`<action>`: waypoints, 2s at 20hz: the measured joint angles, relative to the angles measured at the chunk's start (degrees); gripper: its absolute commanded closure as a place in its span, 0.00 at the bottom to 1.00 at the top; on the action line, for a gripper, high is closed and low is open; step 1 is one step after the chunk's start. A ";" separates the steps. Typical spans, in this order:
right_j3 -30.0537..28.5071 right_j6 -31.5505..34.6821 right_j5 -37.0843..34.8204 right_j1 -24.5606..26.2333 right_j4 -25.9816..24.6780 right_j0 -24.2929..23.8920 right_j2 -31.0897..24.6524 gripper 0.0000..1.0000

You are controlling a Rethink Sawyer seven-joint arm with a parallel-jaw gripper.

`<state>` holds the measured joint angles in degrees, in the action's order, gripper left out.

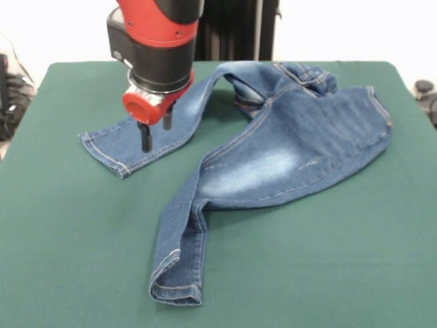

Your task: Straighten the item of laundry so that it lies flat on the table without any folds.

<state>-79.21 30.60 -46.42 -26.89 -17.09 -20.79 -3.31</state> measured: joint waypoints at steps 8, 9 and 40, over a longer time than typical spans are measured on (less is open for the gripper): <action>-1.36 0.00 -1.68 -2.03 -2.04 -1.88 -0.11 0.00; -1.49 0.00 -1.68 -2.32 -2.40 -2.12 -0.12 0.00; -7.86 0.00 7.74 1.07 -7.76 -8.31 -3.68 0.00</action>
<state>-87.08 30.60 -38.67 -25.82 -24.85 -29.10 -6.98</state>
